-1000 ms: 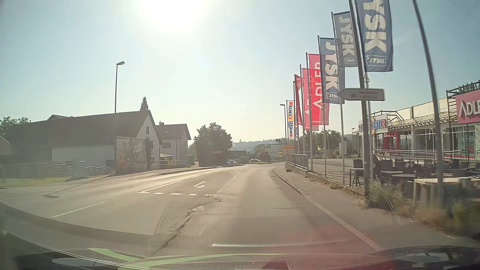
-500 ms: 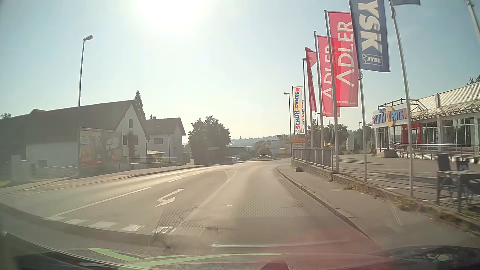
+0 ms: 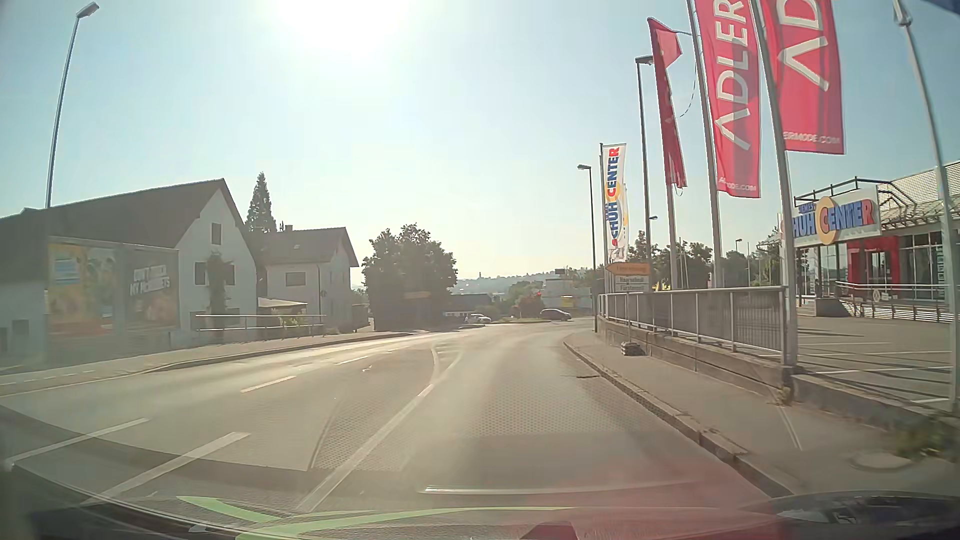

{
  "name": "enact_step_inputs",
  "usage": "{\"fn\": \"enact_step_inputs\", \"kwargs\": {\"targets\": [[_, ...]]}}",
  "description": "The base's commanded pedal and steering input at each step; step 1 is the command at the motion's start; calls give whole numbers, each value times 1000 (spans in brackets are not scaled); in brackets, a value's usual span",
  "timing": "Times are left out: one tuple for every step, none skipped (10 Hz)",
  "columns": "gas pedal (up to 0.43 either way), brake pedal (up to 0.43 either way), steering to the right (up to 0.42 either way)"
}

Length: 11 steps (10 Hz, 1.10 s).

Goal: Follow the waypoints while adhering to traffic rules and regulations

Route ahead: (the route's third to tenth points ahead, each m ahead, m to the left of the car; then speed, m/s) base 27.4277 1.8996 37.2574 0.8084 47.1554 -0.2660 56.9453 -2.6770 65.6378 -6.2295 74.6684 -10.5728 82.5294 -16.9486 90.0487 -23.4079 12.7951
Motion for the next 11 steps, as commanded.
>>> {"fn": "enact_step_inputs", "kwargs": {"targets": [[0,0,3],[0,0,4],[0,0,4],[0,0,4],[0,0,4],[0,0,4],[0,0,5],[0,0,8],[0,0,12],[0,104,15],[0,165,19]]}}
